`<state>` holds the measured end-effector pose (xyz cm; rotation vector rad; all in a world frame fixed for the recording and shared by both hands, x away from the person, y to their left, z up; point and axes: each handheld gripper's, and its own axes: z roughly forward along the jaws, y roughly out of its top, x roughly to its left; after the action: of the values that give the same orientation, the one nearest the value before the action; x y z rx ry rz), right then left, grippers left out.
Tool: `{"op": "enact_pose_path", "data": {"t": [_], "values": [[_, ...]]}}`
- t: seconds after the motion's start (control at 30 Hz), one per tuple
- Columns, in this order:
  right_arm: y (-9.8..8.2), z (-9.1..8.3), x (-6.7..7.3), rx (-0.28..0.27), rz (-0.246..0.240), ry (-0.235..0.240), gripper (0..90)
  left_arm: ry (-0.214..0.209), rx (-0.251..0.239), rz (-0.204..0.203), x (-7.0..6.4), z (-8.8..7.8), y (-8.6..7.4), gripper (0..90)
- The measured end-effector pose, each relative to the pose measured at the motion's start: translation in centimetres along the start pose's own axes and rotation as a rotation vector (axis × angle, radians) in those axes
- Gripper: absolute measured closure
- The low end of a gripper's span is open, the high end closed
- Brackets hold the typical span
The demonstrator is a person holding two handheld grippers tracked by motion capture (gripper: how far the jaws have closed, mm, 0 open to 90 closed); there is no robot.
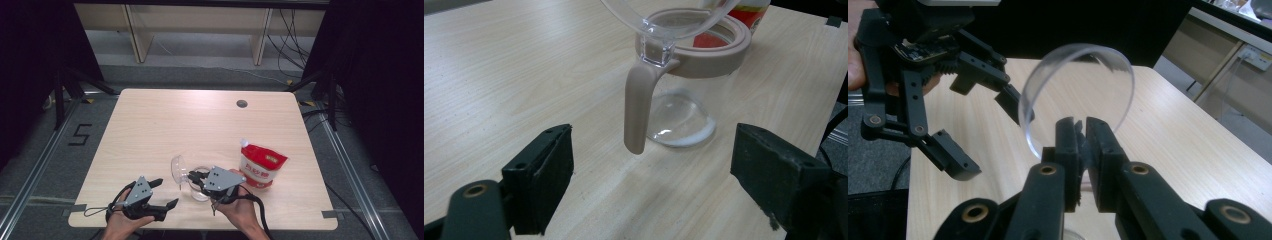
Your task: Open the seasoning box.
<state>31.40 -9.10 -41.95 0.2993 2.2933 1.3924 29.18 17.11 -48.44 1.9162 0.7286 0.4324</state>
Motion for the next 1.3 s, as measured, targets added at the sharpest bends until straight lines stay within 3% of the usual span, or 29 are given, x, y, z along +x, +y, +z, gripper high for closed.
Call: {"op": "enact_pose_path", "data": {"t": [0.1,0.2,0.37,0.4,0.47,0.6,0.67,0.93,1.0,1.03,1.3], "values": [[-0.6,-0.4,-0.5,-0.022,0.025,-0.009,73.2,0.005,0.001,0.000,0.0,0.0,0.0,17.0],[-1.6,-0.7,-0.9,-0.025,0.070,-0.012,63.2,0.009,-0.003,-0.025,-0.1,0.2,-0.1,17.0],[-3.0,-1.4,-1.3,-0.032,0.112,-0.045,48.8,0.012,0.006,-0.022,-0.1,0.1,0.0,17.0],[-3.3,-1.6,-1.4,-0.038,0.125,-0.048,46.0,0.011,0.007,0.006,0.1,0.1,0.1,17.0],[-3.6,-1.9,-1.6,-0.045,0.150,-0.051,43.0,0.017,0.009,-0.002,0.0,0.1,0.1,17.0],[-4.3,-2.1,-1.8,-0.045,0.171,-0.064,40.2,0.020,0.008,-0.013,-0.2,0.1,0.1,17.0],[-4.6,-2.2,-1.8,-0.039,0.177,-0.050,40.0,0.024,0.008,-0.015,-0.1,0.1,0.1,17.0],[-5.7,-3.2,-1.8,-0.032,0.203,-0.083,37.7,0.028,0.009,-0.026,0.0,-0.1,0.0,17.0],[-6.0,-3.7,-1.7,-0.024,0.216,-0.100,37.5,0.025,0.006,-0.030,0.0,-0.2,0.0,16.9],[-6.2,-4.0,-1.6,-0.021,0.226,-0.101,37.3,0.026,0.005,-0.004,0.1,-0.2,0.1,16.9],[-8.0,-6.4,-1.4,0.002,0.299,-0.146,35.2,0.030,0.007,-0.028,-0.1,-0.3,0.0,16.8]]}}
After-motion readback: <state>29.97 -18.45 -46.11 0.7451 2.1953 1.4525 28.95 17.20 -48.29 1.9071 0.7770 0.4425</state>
